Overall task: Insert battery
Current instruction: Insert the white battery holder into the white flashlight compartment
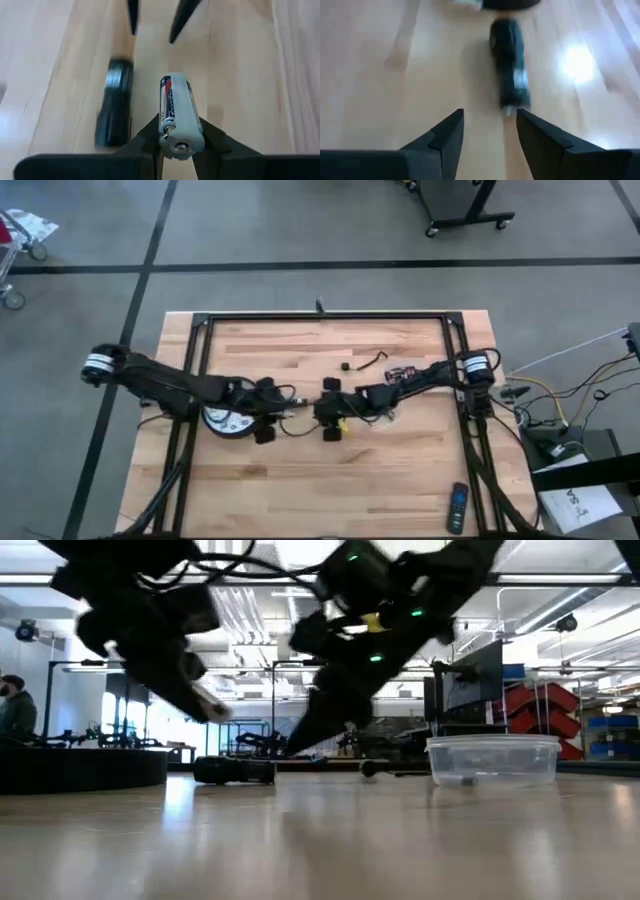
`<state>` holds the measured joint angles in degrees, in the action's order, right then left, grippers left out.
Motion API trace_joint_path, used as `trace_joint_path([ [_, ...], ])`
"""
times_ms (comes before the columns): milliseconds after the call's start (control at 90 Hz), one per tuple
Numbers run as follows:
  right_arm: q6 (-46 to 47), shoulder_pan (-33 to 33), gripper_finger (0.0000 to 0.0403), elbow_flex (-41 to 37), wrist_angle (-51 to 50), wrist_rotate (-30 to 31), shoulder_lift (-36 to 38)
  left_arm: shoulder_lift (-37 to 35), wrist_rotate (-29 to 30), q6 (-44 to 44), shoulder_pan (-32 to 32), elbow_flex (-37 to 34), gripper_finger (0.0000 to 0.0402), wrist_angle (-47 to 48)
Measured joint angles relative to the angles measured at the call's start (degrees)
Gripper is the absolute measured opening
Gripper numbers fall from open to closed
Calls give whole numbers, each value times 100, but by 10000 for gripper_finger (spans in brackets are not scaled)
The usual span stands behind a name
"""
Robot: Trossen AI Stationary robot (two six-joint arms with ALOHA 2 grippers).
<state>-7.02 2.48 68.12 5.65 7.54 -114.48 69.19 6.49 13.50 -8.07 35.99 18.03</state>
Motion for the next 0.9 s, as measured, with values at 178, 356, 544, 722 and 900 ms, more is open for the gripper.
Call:
trace_joint_path([
  [178,-271,-198,179,675,-152,-317,-453,-550,7,324,-26,-337,58,189],
  [356,-483,-306,175,1355,-438,-340,-955,-738,54,434,-27,-544,58,194],
  [544,-213,-340,160,1914,-1050,-160,-1392,-719,52,459,-27,-556,58,183],
  [722,1970,-204,124,1971,-1842,1039,-1292,-720,52,484,-27,-598,58,246],
  [900,3603,18,104,1967,-2548,282,-1015,-710,56,503,-27,-713,58,108],
])
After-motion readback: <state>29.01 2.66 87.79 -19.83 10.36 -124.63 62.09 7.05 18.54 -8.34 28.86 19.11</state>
